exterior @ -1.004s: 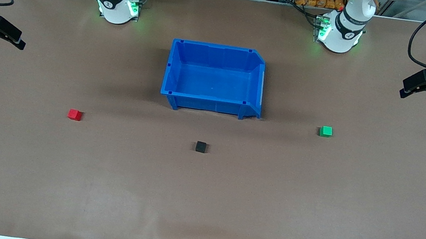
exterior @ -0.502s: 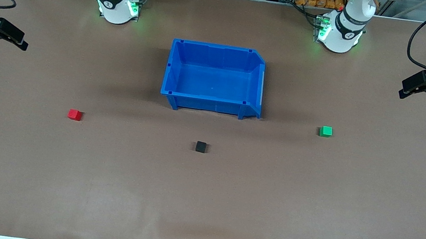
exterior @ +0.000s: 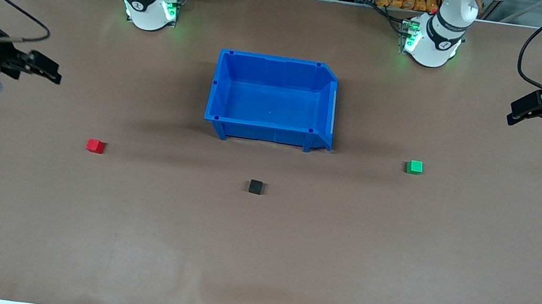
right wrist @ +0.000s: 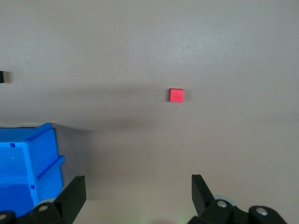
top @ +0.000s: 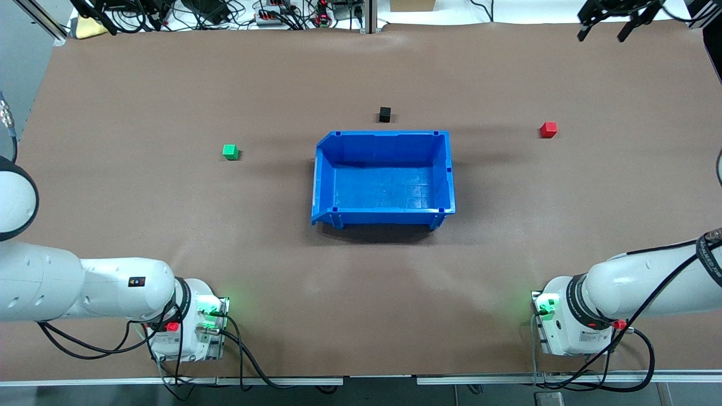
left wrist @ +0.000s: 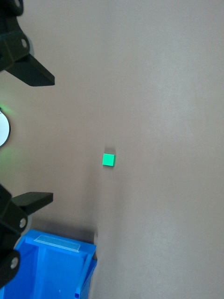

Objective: Attach green and red cubes to black cube
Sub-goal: 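Move the right gripper toward the red cube while the left gripper starts moving, then lower the right gripper onto the red cube while the left gripper reaches the green cube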

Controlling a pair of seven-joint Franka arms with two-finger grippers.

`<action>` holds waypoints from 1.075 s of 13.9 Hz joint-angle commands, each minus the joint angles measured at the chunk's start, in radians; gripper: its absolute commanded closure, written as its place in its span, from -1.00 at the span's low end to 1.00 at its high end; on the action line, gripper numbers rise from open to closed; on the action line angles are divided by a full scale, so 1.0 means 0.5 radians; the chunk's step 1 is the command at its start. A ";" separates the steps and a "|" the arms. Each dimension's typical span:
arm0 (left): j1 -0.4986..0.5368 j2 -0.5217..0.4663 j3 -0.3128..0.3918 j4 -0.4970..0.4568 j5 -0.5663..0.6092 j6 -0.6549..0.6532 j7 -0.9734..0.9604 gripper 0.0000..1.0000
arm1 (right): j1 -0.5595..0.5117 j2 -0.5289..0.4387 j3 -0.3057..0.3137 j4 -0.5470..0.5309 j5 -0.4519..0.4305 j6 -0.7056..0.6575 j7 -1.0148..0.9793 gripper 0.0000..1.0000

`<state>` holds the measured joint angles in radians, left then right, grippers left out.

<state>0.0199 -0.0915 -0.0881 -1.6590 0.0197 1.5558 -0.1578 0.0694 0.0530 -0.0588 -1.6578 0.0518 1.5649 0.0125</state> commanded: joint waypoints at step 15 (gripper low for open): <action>0.000 0.063 -0.008 -0.127 -0.006 0.079 0.003 -1.00 | -0.081 0.348 -0.017 -0.160 -0.027 0.287 -0.004 -1.00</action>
<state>0.0186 -0.0580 -0.0893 -1.6908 0.0197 1.5578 -0.1578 0.0404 0.2419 -0.0752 -1.7009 0.0510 1.6735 0.0114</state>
